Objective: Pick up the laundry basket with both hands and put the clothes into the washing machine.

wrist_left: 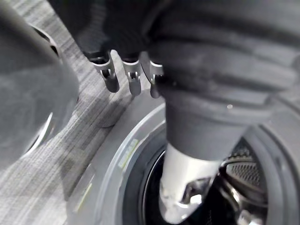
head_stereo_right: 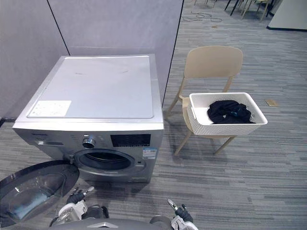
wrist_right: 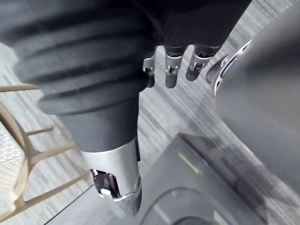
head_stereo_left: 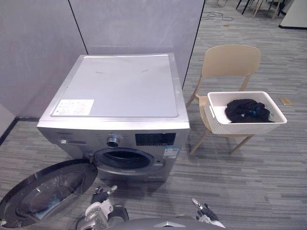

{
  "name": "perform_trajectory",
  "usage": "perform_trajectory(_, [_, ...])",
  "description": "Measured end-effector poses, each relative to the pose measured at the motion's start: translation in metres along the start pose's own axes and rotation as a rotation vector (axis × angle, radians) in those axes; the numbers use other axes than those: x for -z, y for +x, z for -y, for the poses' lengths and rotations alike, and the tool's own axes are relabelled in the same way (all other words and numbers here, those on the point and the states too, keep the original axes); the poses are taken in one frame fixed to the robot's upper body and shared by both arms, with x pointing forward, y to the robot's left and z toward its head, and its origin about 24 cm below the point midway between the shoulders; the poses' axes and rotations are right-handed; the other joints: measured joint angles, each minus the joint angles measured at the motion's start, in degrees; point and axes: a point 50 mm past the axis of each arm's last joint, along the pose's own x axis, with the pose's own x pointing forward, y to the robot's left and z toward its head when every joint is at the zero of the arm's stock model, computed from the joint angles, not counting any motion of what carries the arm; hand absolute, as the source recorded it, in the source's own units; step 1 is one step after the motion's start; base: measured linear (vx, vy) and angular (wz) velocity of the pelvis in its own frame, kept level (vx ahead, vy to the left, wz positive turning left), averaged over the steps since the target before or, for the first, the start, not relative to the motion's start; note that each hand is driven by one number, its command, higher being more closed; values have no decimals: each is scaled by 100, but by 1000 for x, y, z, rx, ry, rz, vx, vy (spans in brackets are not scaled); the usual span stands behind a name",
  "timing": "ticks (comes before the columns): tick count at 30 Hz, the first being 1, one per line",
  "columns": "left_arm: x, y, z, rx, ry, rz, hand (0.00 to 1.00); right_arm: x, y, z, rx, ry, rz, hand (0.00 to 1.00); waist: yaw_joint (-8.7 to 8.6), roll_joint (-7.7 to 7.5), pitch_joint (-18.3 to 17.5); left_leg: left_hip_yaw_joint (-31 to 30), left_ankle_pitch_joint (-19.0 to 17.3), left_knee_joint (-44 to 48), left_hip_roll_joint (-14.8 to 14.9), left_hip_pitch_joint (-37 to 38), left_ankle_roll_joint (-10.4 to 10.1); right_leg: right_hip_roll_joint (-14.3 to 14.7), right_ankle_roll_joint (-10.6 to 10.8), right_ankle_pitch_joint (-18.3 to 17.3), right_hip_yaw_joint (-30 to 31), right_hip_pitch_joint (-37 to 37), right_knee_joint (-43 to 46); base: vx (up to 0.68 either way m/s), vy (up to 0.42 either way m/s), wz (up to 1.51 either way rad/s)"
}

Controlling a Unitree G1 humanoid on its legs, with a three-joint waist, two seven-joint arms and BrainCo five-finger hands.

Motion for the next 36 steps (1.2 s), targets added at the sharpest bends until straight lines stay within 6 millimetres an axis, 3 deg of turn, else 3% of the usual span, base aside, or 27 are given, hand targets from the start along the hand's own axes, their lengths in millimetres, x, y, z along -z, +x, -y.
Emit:
perform_trajectory(2, [-2, 1, -2, -1, 52, 2, 0, 4, 1, -4, 2, 5, -27, 0, 14, -191, -27, 108, 128, -334, -234, 165, 112, -157, -11, 188, 143, 73, -246, -17, 184, -15])
perform_trajectory(4, [0, 1, -12, -21, 109, -12, 0, 11, 2, -8, -4, -18, -59, 0, -10, -329, -117, 249, 358, -846, -447, 409, 213, -233, -200, 361, 289, 141, -549, -12, 146, -17])
perform_trajectory(6, [5, 1, -23, -37, 187, -49, 0, 20, 1, -8, 1, -26, -91, 0, -67, -422, -225, 335, 802, -1831, -672, 886, 178, -277, -330, 514, 322, 270, -837, -25, 89, -9])
perform_trajectory(8, [9, 1, -22, -29, 230, -69, 0, 21, 0, -5, 14, 0, -88, 0, -129, -400, -297, 247, 1043, -2369, -756, 1031, 143, -279, -305, 498, 293, 249, -914, -42, 34, 5])
perform_trajectory(12, [10, 1, -19, -5, 247, -76, 0, 23, -4, 10, 69, 62, -85, 0, -224, -375, -259, 204, 982, -2365, -741, 1105, 192, -267, -253, 375, 341, 197, -756, -18, -14, -13])
perform_trajectory(14, [12, 1, -20, -8, 250, -90, 0, 22, -5, 14, 88, 95, -74, 0, -223, -340, -214, 425, 808, -2335, -730, 1209, 144, -263, -413, 136, 629, -320, 62, -5, -12, -81])
perform_trajectory(17, [9, 2, -25, -19, 261, -92, 0, 21, -4, 14, 96, 131, -63, 0, -259, -346, -56, 682, 776, -2331, -636, 1438, 129, -227, -387, 103, 545, -737, 804, 10, -34, -84])
perform_trajectory(18, [10, 2, -28, -27, 264, -101, 0, 22, -5, 14, 98, 136, -63, 0, -314, -354, -43, 766, 767, -2330, -585, 1499, 126, -277, -562, -6, 439, -733, 805, 47, -71, -85])
perform_trajectory(19, [12, 1, -32, -37, 266, -112, 0, 21, -5, 17, 111, 156, -59, 0, -340, -274, 16, 998, 799, -2329, -520, 1583, 129, -400, -882, -276, 118, -775, 934, 67, -57, -81])
perform_trajectory(21, [10, 2, -34, -45, 264, -112, 0, 27, -7, 20, 132, 195, -74, 0, -382, -361, 71, 1325, 814, -2330, -419, 1712, 26, -807, -1003, -381, -452, -921, 1418, 69, -59, -77])
perform_trajectory(23, [10, 1, -36, -45, 276, -114, 0, 31, -9, 27, 160, 227, -89, 0, -332, -333, 69, 1536, 789, -2329, -200, 1822, -209, -1109, -924, -384, -503, -1092, 1763, 110, -140, -62])
perform_trajectory(24, [12, 0, -40, -53, 284, -120, 0, 34, -11, 32, 180, 237, -101, 0, -296, -329, 49, 1642, 787, -2327, -29, 1911, -412, -1228, -772, -259, -456, -1126, 1671, 177, -321, -70])
perform_trajectory(25, [13, -1, -50, -69, 291, -126, 0, 39, -13, 34, 189, 220, -122, 0, -295, -469, -37, 1762, 746, -2324, 73, 1933, -614, -1314, -382, 135, -381, -1105, 1315, 178, -383, -65])
perform_trajectory(26, [9, -2, -58, -87, 303, -120, 0, 45, -14, 35, 200, 214, -147, 0, -321, -643, -99, 1762, 753, -2323, 111, 1988, -789, -1369, 445, 318, -393, -1007, 1000, 208, -442, -40])
perform_trajectory(27, [11, -1, -54, -82, 277, -124, 0, 44, -15, 41, 224, 205, -159, 0, -358, -516, -92, 1609, 752, -2313, 381, 2073, -829, -1117, 541, 184, -504, -876, 1039, 286, -429, -18])
perform_trajectory(29, [19, -1, -34, -38, 156, -134, 0, 26, -12, 52, 253, 187, -122, 0, -338, -177, 37, 1190, 728, -1553, 956, 1992, -825, -593, 215, 7, -582, -735, 1203, 286, -374, -35])
perform_trajectory(30, [16, -1, -32, -38, 126, -122, 0, 22, -11, 51, 247, 176, -114, 0, -330, -120, 48, 1126, 730, -1227, 1123, 1910, -821, -476, 141, -40, -560, -721, 1246, 210, -364, -60])
perform_trajectory(31, [14, -1, -33, -48, 71, -108, 0, 15, -7, 49, 235, 159, -100, 0, -337, -55, 62, 1005, 806, -471, 1455, 1634, -708, -251, -7, -170, -518, -632, 1252, 207, -459, -40])
perform_trajectory(33, [8, -1, -34, -56, 9, -71, 0, 14, -7, 47, 223, 138, -100, 0, -479, 13, 116, 518, 1325, 991, 2054, 908, 392, 133, -210, -360, -650, -248, 993, 137, -397, -13])
perform_trajectory(34, [5, 0, -33, -54, -5, -51, 0, 15, -7, 48, 221, 112, -109, 0, -464, 26, 181, 446, 1757, 1530, 2319, 693, 949, 317, -336, -367, -636, -11, 816, 130, -320, -28])
perform_trajectory(35, [2, -1, -32, -50, -20, -17, 0, 12, -6, 46, 210, 77, -107, 0, -355, 49, 235, 277, 1448, 2524, 2467, 323, 998, 467, -479, -417, -537, 201, 660, 136, -281, -42])
perform_trajectory(36, [1, -1, -30, -44, -24, -11, 0, 10, -6, 48, 210, 64, -99, 0, -322, 88, 247, 210, 1156, 2899, 2401, 179, 970, 518, -578, -474, -470, 255, 615, 116, -180, -66])
